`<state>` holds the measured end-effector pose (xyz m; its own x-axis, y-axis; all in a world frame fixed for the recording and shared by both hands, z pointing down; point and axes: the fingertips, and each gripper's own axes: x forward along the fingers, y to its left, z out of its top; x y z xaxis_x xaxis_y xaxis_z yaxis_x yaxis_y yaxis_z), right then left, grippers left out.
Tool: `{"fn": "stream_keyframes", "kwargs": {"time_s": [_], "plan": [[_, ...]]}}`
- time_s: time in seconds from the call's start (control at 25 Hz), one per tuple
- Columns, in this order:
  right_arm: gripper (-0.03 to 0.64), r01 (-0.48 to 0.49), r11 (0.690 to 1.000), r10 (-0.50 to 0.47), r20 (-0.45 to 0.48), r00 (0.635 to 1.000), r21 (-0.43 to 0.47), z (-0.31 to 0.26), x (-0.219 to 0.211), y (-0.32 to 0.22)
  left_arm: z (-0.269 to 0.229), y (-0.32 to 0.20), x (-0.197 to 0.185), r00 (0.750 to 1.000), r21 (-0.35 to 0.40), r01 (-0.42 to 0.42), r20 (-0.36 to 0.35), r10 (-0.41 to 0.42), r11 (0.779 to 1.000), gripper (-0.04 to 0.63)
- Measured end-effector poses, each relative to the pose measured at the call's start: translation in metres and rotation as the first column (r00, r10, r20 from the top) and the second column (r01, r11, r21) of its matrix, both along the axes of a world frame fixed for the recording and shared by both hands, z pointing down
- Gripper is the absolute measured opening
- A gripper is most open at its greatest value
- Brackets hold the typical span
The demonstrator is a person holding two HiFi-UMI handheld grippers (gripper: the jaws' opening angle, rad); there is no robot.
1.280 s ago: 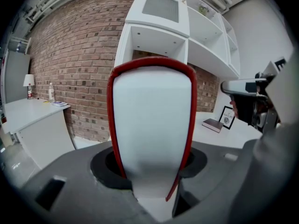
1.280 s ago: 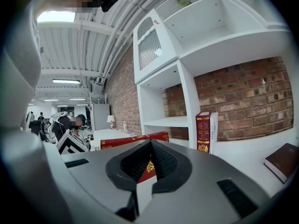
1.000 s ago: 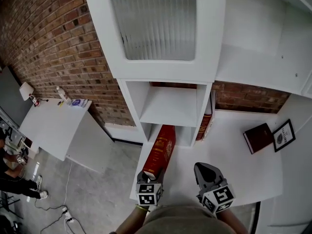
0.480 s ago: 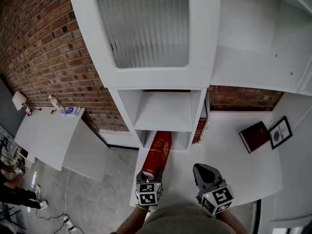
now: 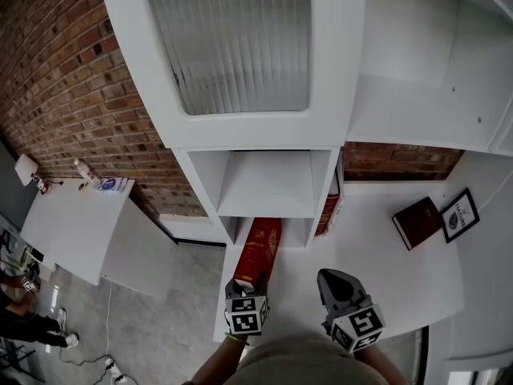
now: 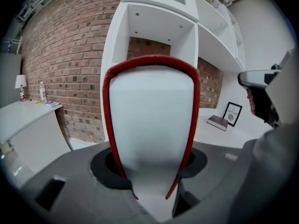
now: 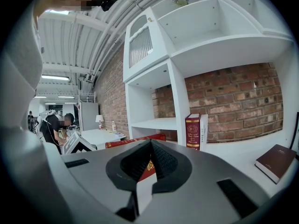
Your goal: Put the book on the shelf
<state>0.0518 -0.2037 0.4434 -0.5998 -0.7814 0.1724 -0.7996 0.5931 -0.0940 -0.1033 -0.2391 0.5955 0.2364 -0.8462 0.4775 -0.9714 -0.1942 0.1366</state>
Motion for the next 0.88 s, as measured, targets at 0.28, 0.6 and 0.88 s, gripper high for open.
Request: {"fn": "stream_keyframes", "kwargs": {"time_s": [0.28, 0.6, 0.88], "plan": [[0.006, 0.009, 1.000, -0.009, 0.007, 1.000, -0.015, -0.001, -0.005, -0.002, 0.006, -0.011, 0.002, 1.000, -0.014, 0.003, 0.007, -0.003, 1.000, 0.233], [0.006, 0.010, 1.000, -0.010, 0.002, 1.000, -0.015, 0.002, -0.005, -0.004, 0.016, -0.026, 0.003, 1.000, -0.033, 0.002, 0.023, -0.001, 0.999, 0.233], [0.006, 0.017, 1.000, -0.017, -0.001, 1.000, -0.020, 0.002, -0.005, -0.006, 0.025, -0.035, 0.005, 1.000, -0.051, 0.004, 0.028, -0.003, 0.999, 0.233]]}}
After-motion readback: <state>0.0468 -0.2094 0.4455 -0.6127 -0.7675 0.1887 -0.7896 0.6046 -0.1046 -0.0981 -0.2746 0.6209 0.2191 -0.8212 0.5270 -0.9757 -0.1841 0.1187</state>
